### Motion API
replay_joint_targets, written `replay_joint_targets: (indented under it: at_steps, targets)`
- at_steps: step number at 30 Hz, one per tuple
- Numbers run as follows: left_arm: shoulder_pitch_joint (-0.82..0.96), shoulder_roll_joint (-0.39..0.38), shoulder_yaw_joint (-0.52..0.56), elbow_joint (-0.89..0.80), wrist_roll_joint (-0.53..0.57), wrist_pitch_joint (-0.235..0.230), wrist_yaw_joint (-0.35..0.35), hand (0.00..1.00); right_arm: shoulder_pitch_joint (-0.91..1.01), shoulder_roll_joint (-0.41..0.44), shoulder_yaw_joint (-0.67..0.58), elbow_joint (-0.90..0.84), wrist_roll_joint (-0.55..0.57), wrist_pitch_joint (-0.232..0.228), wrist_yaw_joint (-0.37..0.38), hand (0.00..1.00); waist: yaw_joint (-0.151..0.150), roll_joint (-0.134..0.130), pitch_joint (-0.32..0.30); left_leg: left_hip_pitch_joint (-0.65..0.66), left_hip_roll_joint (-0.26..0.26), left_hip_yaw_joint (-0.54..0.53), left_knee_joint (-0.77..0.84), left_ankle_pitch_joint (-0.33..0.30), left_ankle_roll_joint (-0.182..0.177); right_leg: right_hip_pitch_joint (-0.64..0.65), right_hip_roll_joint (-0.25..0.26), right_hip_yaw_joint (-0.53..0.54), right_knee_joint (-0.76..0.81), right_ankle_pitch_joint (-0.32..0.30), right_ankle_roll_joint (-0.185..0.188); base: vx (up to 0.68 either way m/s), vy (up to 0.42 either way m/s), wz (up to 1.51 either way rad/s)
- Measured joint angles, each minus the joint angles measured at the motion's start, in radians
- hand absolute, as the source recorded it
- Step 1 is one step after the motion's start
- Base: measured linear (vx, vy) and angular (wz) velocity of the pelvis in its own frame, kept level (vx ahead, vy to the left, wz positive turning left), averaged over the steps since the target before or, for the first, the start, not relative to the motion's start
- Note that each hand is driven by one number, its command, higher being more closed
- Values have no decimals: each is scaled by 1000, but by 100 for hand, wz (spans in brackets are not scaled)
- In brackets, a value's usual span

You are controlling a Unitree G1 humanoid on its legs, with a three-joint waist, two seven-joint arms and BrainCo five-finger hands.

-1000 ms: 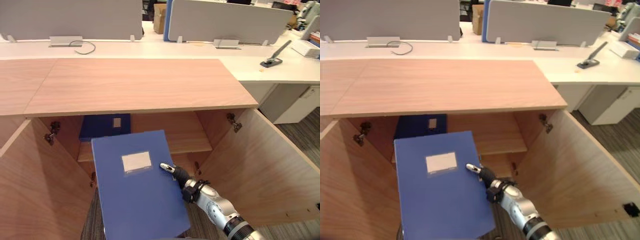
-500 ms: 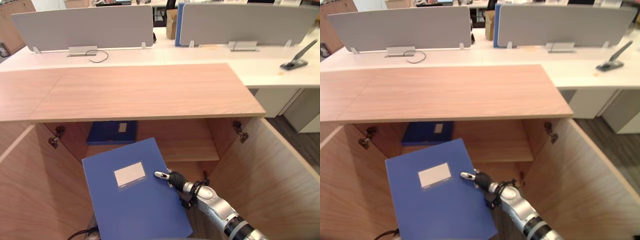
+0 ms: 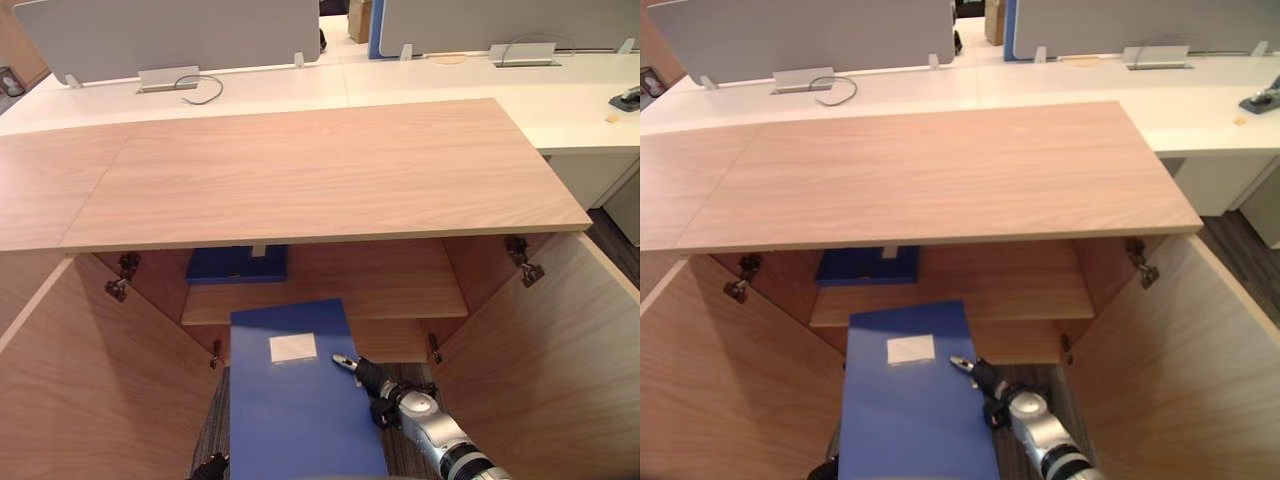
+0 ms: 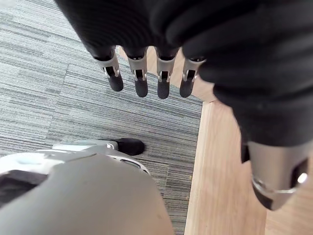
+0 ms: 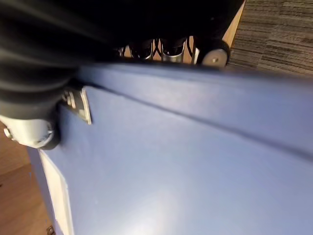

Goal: Walk over to the cabinet, pick up the folder, carry it to the office cabinet, place the folder inside the office cabinet, then close the office cabinet door

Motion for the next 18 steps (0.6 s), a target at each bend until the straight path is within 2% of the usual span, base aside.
replay_joint_targets:
  at_steps: [3,6,9,10,12,13,15,16,18]
  targets:
    - [0,0,-2,-3,-1,-1,6,0,0,21,-59,44,12,0,-26,100,-1,1,-1,0,4,2,0,0,-1,0,4,3,-2,0,-1,-5,-16,-2]
    - [-4,0,-1,-4,0,0,30,0,-4,36,-122,83,67,-3,-98,100,-1,1,-1,1,3,7,0,-2,-3,-2,3,10,-3,0,-1,-2,6,-5]
    - [-7,-3,14,-4,0,0,65,0,-15,66,-279,99,180,-6,-177,100,-1,0,0,1,2,11,0,-3,-4,-3,2,12,-4,0,0,1,9,-4]
    - [-7,-10,37,-5,-1,0,83,0,-39,90,-373,99,291,-31,-236,100,0,0,0,1,2,14,0,-4,-4,-4,2,15,-5,0,0,0,5,-4]
    - [-6,-16,58,-5,-5,0,94,0,-79,112,-474,99,385,-68,-280,100,0,1,0,1,3,18,0,-5,-5,-4,1,16,-7,0,0,2,5,-4]
    - [-6,-24,79,-5,-7,0,109,0,-129,116,-546,99,481,-109,-325,100,1,1,0,1,2,20,0,-6,-4,-4,1,17,-8,1,0,6,6,-3]
    - [-4,-30,93,-10,-10,2,119,0,-186,116,-609,98,579,-154,-366,100,3,1,0,1,2,24,0,-7,-5,-4,0,18,-10,1,0,0,0,0]
    - [-1,-34,98,-19,-12,3,128,0,-227,115,-638,94,655,-201,-405,100,5,1,0,1,2,27,0,-7,-5,-3,0,18,-12,1,-1,0,0,0]
    - [-1,-39,113,-21,-12,3,136,0,-266,127,-662,88,708,-222,-447,100,10,1,0,1,1,27,0,-8,-5,-2,0,17,-15,1,-1,0,0,0]
